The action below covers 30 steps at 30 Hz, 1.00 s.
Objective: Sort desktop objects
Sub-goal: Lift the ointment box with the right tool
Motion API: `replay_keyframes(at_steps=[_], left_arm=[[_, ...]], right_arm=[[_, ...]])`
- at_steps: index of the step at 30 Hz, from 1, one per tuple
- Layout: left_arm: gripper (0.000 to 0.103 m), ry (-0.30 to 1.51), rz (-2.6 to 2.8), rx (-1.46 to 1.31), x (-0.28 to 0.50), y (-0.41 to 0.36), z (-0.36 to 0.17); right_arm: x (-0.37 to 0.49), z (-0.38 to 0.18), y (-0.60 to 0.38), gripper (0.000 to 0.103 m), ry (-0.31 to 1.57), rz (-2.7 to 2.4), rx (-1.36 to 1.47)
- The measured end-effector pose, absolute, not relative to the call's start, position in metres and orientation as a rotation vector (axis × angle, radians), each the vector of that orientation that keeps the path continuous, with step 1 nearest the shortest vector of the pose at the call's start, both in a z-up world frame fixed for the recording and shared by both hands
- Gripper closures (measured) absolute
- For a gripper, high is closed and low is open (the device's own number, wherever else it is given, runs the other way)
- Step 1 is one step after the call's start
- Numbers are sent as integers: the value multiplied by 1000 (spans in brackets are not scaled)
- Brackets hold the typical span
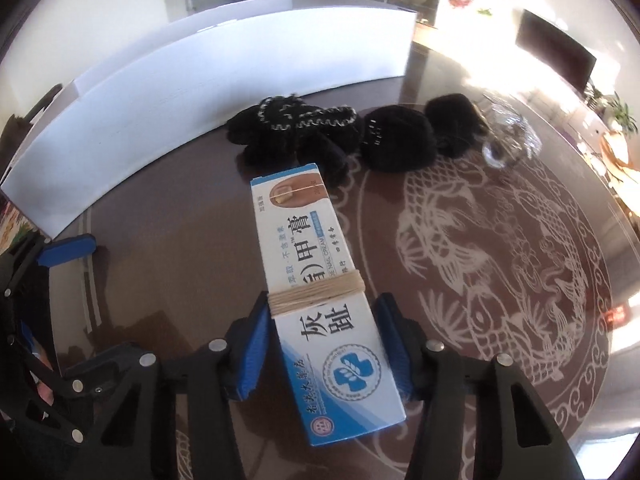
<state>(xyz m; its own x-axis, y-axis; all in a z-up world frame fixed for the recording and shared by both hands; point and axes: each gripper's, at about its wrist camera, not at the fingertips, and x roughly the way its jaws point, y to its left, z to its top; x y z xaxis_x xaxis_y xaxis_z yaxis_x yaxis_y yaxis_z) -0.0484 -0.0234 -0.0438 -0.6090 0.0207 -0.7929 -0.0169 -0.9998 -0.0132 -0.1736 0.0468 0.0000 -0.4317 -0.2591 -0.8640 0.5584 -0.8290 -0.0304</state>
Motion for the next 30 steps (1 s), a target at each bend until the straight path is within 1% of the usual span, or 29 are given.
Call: replay_keyframes(at_steps=[2, 9, 10, 11, 12, 13, 14, 16, 20, 22, 30], left_arm=[[0, 10, 2800, -1379, -49, -22, -45], [0, 12, 2800, -1376, -49, -22, -45], [0, 11, 2801, -1376, -49, -22, -45], [0, 11, 2802, -1375, -49, -22, -45], [0, 10, 2803, -1375, -49, -22, -45], [0, 10, 2804, -1374, -49, -22, -45], [0, 10, 2804, -1373, -49, -22, -45], [0, 11, 2804, -1374, -49, -22, -45], [0, 10, 2805, -1371, -50, -22, -44], [0, 10, 2806, -1369, -50, -22, -44], [0, 11, 2811, -1360, -50, -22, -44]], right_arm=[[-172, 1, 62, 53, 415, -2356, 1314], [-155, 5, 111, 52, 356, -2547, 1341], [-153, 5, 115, 50, 347, -2565, 1340], [-153, 4, 118, 41, 335, -2574, 1346], [-149, 0, 125, 34, 314, -2569, 1354], [-149, -2, 128, 23, 288, -2559, 1359], [-150, -4, 130, 19, 265, -2556, 1356], [-151, -6, 133, 18, 230, -2557, 1338], [-145, -8, 134, 4, 187, -2578, 1321], [-148, -13, 131, 0, 196, -2577, 1321], [-150, -14, 131, 0, 191, -2572, 1324]])
